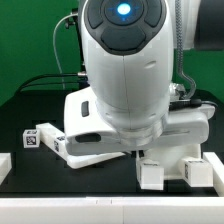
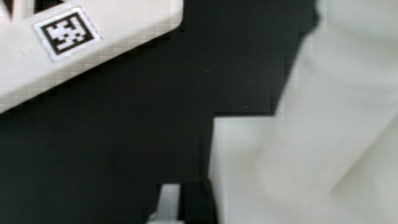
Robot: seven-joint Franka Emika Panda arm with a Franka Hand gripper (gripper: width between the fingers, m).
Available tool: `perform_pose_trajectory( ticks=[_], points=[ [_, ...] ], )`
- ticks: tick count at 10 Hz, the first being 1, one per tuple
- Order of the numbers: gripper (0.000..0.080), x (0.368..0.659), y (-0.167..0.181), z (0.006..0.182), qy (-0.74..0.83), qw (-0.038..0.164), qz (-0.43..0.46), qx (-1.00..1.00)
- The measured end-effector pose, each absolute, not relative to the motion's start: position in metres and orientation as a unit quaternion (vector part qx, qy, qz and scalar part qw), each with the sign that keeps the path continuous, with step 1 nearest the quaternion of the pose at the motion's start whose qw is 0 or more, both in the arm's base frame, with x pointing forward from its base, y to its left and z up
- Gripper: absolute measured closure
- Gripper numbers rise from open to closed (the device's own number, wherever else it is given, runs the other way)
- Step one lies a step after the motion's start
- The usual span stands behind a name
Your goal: Assemble chair
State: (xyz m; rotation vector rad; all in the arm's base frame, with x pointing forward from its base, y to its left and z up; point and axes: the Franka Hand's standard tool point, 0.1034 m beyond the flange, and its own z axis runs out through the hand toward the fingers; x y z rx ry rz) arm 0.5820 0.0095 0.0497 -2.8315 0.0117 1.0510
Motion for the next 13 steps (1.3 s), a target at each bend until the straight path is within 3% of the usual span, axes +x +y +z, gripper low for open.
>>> perform_pose_trajectory(
  ticks=[1,4,13],
  points=[
    [0.0769,0.5788,0.0172,0.0484,0.007,0.041,0.359,-0.932],
    [0.0769,0.5763,0.021,0.0401,0.065,0.016,0.385,-0.921],
    [0.0768,0.5768,0.0218,0.0395,0.063,0.014,0.394,-0.917]
  ],
)
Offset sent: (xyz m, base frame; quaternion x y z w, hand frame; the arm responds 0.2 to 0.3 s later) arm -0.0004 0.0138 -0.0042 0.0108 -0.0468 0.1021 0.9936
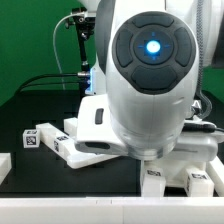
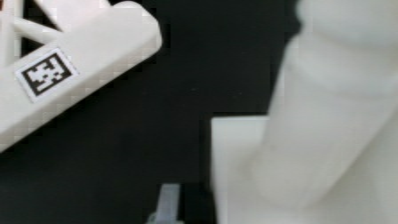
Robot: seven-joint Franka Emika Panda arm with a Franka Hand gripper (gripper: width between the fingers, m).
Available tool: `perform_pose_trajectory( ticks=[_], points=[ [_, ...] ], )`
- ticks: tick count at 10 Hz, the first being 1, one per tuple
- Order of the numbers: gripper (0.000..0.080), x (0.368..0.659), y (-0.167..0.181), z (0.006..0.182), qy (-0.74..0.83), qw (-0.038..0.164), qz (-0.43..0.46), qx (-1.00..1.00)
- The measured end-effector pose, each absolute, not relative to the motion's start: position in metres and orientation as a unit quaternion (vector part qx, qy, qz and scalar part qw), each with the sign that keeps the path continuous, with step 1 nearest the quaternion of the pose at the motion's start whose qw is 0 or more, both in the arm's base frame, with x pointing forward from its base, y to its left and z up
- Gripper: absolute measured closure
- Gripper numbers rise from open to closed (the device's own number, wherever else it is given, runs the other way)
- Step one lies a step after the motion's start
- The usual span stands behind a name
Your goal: Assemble chair
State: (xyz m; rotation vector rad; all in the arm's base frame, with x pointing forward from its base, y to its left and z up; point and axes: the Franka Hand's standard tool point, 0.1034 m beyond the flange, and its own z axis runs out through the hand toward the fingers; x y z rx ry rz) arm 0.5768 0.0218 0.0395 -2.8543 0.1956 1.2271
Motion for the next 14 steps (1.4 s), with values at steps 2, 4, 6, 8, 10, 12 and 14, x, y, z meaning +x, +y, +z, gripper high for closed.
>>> perform_pose_trajectory(
  ticks=[2,4,6,8,10,12,14],
  points=[
    [0.0768,0.578,0.021,0.038,0.059,0.018,0.393,-0.917],
    [0.0768,0.584,0.025,0.036,0.049,0.022,0.388,-0.92],
    [0.0768,0.586,0.026,0.036,0.042,0.024,0.383,-0.922],
    [0.0684,0.584,0.03,0.036,0.038,0.022,0.381,-0.924],
    [0.0502,0.584,0.027,0.035,0.04,0.022,0.382,-0.923],
    [0.0204,0.584,0.026,0.035,0.041,0.022,0.382,-0.923],
    [0.0167,0.597,0.015,0.04,0.038,0.03,0.361,-0.931]
  ],
)
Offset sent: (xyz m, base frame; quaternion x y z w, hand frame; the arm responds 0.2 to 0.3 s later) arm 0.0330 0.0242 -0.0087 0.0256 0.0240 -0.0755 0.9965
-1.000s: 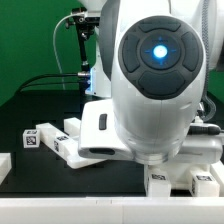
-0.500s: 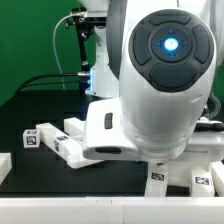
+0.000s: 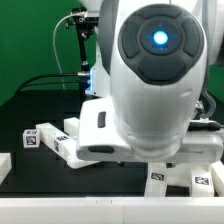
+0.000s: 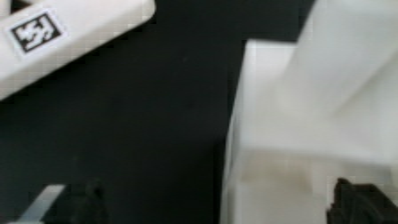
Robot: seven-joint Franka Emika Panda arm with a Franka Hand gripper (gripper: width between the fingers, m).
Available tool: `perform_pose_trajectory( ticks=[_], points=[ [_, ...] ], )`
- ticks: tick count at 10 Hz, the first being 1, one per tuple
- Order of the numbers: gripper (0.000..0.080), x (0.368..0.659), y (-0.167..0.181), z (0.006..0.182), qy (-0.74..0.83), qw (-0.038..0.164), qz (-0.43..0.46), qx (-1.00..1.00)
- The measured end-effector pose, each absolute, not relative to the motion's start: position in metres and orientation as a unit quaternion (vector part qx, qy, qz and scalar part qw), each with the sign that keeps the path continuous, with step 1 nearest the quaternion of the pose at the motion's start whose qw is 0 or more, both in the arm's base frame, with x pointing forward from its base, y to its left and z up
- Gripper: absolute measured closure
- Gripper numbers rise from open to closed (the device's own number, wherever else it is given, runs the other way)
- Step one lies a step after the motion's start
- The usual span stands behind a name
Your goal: Assemble chair
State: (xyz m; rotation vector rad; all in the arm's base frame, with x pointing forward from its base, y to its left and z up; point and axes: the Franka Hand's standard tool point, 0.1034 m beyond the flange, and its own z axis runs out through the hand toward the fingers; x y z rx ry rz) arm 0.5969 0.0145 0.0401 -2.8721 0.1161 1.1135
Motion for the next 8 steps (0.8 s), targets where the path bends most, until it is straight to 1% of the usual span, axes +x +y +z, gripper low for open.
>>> perform_pose_trajectory(
  ticks=[1,2,3,4,5,6,8],
  points=[
    [0.0153,0.615,0.006,0.045,0.032,0.034,0.324,-0.945],
    [0.0151,0.635,0.0,0.054,0.024,0.036,0.271,-0.961],
    [0.0151,0.638,-0.005,0.067,0.019,0.04,0.232,-0.972],
    [0.0151,0.638,-0.011,0.075,0.025,0.039,0.192,-0.98],
    [0.0151,0.636,-0.01,0.07,0.027,0.038,0.169,-0.984],
    [0.0151,0.648,-0.011,0.069,0.028,0.033,0.121,-0.992],
    [0.0151,0.66,-0.016,0.07,0.034,0.018,0.012,-0.999]
  ],
)
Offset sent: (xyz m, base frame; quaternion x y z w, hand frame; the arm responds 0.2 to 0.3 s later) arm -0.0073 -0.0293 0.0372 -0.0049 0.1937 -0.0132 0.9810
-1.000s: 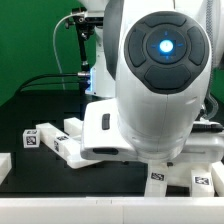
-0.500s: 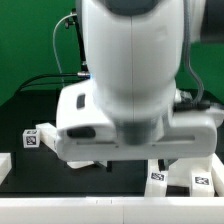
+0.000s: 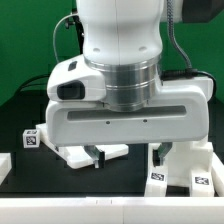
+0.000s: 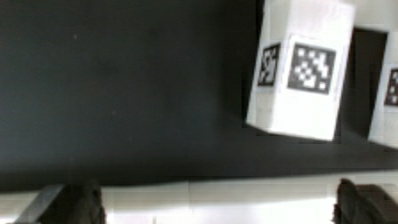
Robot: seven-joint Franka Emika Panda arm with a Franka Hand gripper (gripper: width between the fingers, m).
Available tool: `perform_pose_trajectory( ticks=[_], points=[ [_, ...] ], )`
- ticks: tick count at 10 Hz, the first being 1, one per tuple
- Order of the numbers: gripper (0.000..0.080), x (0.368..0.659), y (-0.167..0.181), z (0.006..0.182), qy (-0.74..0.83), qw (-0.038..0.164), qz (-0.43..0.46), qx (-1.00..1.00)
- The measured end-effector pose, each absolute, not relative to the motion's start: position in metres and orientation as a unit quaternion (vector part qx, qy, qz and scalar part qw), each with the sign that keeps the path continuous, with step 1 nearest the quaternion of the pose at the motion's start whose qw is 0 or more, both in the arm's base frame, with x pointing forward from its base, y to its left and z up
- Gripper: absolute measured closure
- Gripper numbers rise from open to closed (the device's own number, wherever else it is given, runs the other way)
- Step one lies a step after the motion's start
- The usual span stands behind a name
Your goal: Assemble chair
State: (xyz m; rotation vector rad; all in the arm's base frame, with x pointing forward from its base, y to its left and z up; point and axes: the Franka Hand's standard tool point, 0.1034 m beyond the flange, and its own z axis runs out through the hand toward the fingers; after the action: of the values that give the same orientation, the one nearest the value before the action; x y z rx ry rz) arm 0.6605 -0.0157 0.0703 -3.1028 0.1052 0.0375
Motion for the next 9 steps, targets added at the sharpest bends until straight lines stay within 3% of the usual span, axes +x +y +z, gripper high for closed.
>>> perform_pose_trajectory(
  ticks=[2,5,7,9],
  points=[
    [0.0151,0.652,-0.023,0.07,0.034,0.017,0.0,-0.999],
    [0.0151,0.638,-0.068,0.088,0.097,0.025,0.003,-0.995],
    [0.0151,0.644,-0.061,0.102,0.209,0.027,0.007,-0.978],
    [0.0151,0.643,-0.061,0.099,0.24,0.027,0.008,-0.97]
  ],
)
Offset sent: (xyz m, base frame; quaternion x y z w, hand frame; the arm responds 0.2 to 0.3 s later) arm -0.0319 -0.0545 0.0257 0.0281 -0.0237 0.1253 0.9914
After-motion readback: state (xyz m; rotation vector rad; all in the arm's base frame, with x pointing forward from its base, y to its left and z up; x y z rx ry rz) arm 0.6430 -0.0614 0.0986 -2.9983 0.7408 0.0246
